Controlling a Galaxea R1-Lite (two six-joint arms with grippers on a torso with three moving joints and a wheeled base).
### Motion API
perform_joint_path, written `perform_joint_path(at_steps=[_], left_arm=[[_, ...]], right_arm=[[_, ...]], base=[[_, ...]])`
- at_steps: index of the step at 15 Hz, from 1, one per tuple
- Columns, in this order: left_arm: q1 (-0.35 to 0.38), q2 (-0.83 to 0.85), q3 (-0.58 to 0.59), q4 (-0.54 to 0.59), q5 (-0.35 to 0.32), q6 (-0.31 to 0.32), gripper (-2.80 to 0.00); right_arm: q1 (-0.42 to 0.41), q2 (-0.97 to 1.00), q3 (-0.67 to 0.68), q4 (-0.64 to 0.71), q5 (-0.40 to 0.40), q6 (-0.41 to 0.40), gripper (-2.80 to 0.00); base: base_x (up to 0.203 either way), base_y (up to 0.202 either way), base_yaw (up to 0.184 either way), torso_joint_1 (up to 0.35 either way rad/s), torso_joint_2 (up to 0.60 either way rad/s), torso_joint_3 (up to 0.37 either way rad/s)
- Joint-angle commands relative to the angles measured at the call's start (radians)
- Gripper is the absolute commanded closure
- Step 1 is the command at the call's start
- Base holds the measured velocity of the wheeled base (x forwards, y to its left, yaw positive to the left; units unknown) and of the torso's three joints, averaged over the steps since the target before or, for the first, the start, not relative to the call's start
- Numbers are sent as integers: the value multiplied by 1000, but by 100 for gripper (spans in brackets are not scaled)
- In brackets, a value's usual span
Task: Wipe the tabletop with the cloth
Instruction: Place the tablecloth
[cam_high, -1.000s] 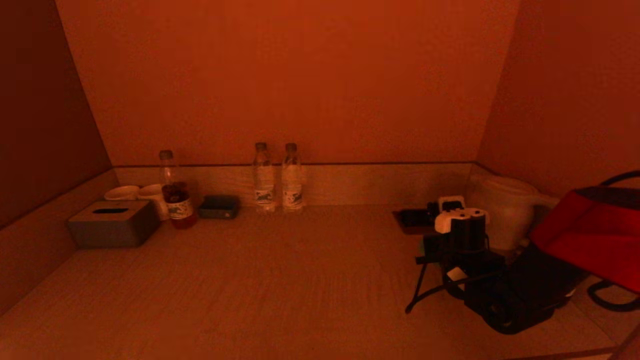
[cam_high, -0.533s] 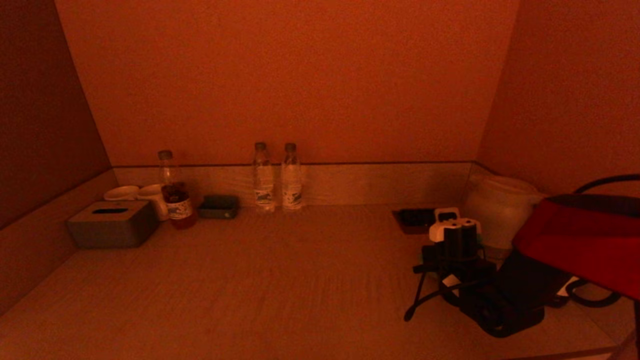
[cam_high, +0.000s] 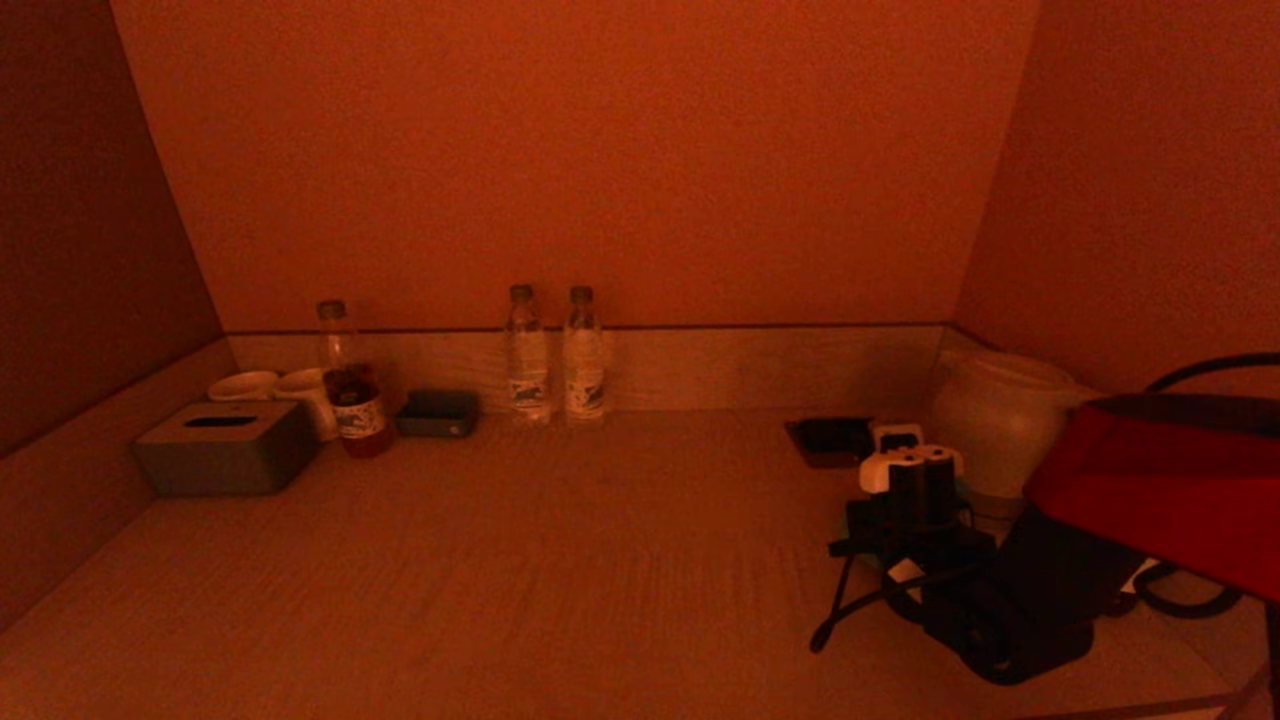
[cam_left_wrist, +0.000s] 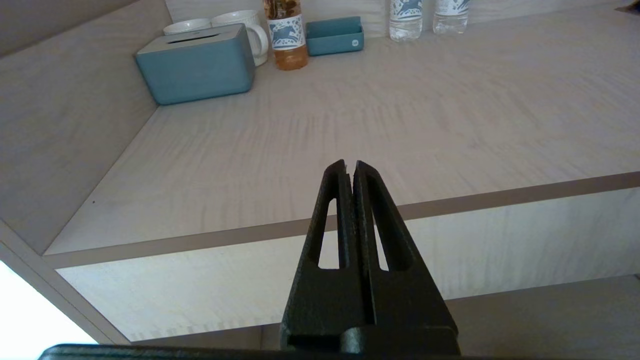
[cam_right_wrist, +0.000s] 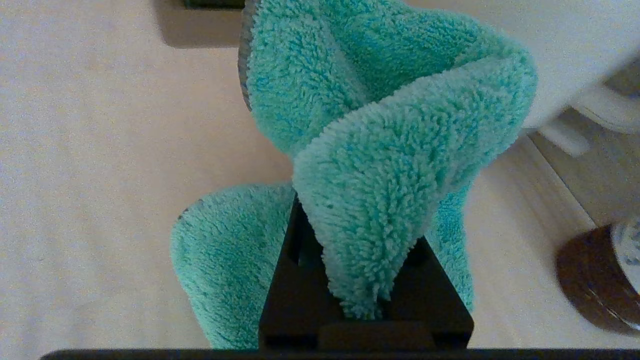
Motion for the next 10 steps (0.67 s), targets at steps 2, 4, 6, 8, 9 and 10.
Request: perform_joint_path(at_steps=[2,4,6,8,9,10], left_arm=[[0,0,0,0,0,0,0],[0,0,0,0,0,0,0],[1,0,0,0,0,0,0],[1,0,0,0,0,0,0],[0,0,0,0,0,0,0],[1,0,0,0,0,-1,0]], right_arm=[[-68,-102,151,-57,-9,40,0],[-89,-123,178,-72,-10,52,0],[-119,-149,236,-77,-10,72,0],[-139,-166,265,-81,-10,99,0],[-143,-164,270,-89,-10,103,0],[-148,-159,290,-113,-8,106,0]], base=[[0,0,0,0,0,0],[0,0,0,0,0,0],[0,0,0,0,0,0],[0,0,0,0,0,0],[0,0,0,0,0,0],[0,0,0,0,0,0]])
